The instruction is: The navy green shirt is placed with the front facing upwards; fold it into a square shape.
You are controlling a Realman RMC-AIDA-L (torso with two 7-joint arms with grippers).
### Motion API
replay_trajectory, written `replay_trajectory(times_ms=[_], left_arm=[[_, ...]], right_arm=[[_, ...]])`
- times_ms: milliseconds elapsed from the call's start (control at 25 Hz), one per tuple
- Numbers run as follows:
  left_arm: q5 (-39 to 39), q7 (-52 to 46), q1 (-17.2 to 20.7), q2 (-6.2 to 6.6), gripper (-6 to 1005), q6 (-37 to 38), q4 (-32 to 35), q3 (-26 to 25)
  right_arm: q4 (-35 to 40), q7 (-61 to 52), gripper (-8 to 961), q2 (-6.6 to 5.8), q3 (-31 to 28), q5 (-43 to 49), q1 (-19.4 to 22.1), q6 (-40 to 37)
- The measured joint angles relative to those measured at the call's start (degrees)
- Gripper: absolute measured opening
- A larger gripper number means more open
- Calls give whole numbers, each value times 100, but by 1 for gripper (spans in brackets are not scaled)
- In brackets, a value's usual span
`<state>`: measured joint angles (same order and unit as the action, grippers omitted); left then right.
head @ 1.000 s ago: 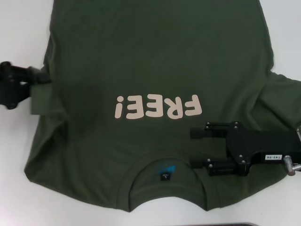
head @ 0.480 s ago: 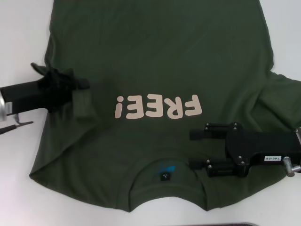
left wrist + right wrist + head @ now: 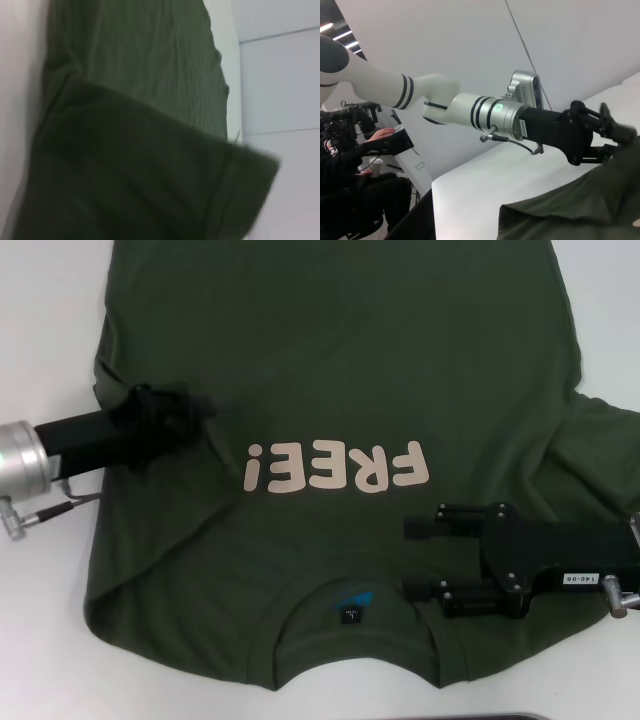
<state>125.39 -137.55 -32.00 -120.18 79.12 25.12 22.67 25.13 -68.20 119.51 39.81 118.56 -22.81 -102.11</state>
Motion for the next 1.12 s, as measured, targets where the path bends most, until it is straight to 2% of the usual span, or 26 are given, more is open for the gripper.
replay_trajectory(times_ms=[120, 280, 480, 600, 760, 960, 1040, 1120], left_arm=[[-124, -33, 80, 121, 181, 46, -1, 0], [-230, -54, 170, 315, 322, 285, -1, -6], [-423, 16, 292, 691, 539, 1158, 93, -23], [-738, 223, 512, 843, 657, 1640, 341, -141], [-864, 604, 786, 876, 738, 2032, 721, -202], [-866, 998, 1064, 864, 840, 2128, 812, -225], [-868, 1013, 1117, 842, 860, 2119, 807, -228], [-868, 1018, 1133, 822, 859, 2147, 805, -227]], right_arm=[[-4, 0, 797, 0, 0, 0, 8, 10], [-16, 0, 797, 0, 0, 0, 12, 17], [-18, -56, 798, -6, -12, 0, -12, 14], [10, -487, 798, -35, -35, 0, -43, 15], [50, -1166, 798, -69, -312, 0, -109, 21], [68, -1590, 798, -111, -1476, -26, -119, 20], [123, -2113, 798, -246, -1841, -10, -82, 48], [259, -2765, 798, -458, -1939, 35, -20, 104]])
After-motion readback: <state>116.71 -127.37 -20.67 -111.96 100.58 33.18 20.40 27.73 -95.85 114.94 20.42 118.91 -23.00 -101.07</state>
